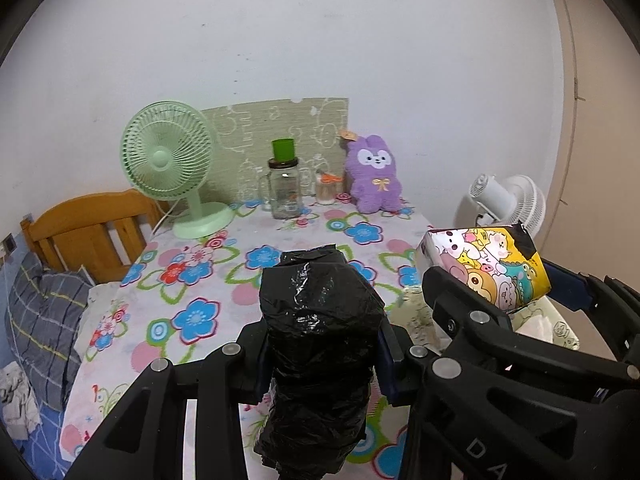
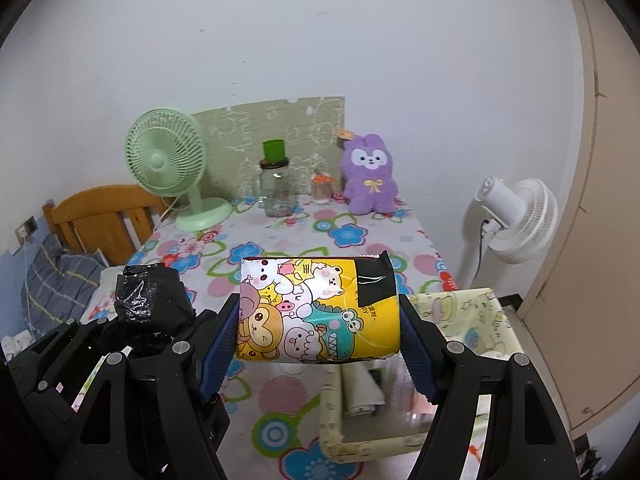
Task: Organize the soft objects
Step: 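Lift and carry the black bundle and yellow packet with both grippers to the box, then lower the black bundle into the box while the right gripper lowers the yellow packet, then open both grippers and withdraw them from the box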
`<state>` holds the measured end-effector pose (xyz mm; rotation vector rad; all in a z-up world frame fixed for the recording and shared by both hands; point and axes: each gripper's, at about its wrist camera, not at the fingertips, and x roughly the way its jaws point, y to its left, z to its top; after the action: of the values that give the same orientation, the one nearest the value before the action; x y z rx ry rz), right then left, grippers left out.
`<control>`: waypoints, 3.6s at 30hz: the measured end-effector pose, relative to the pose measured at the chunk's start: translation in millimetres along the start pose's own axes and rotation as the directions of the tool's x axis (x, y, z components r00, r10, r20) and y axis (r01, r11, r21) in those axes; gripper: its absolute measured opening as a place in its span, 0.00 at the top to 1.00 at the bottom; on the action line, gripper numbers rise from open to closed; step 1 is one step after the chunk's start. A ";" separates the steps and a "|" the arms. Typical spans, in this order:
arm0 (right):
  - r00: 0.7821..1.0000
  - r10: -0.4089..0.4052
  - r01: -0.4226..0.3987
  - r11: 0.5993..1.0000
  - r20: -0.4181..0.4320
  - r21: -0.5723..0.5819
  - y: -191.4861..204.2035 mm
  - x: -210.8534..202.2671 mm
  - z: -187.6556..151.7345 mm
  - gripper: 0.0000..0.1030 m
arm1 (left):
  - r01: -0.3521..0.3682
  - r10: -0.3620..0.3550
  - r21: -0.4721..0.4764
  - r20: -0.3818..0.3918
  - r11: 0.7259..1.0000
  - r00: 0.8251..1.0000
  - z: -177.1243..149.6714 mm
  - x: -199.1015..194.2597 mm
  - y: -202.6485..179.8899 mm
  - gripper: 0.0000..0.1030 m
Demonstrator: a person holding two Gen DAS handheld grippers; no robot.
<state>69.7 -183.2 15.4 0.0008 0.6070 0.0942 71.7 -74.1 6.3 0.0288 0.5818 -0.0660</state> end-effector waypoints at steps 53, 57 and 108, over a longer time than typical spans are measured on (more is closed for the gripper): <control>0.987 -0.119 0.133 0.983 -0.109 0.126 -120.4 63.5 -9.5 0.27 | 0.169 -0.154 0.113 -0.129 0.979 0.980 3.1 87.9 -104.2 0.21; 0.988 -0.103 0.117 0.986 -0.115 0.122 -116.3 66.2 -11.3 0.27 | 0.152 -0.135 0.126 -0.138 0.980 0.981 0.3 88.5 -98.6 0.17; 0.998 -0.068 0.069 0.994 -0.012 0.083 -22.0 -0.3 -10.7 0.09 | -0.006 0.006 0.012 0.005 1.000 1.000 -9.9 -2.8 28.8 0.01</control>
<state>65.4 -205.4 6.2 0.0608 0.6193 0.0025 65.9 -44.8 -0.2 0.0416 0.5762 -0.0639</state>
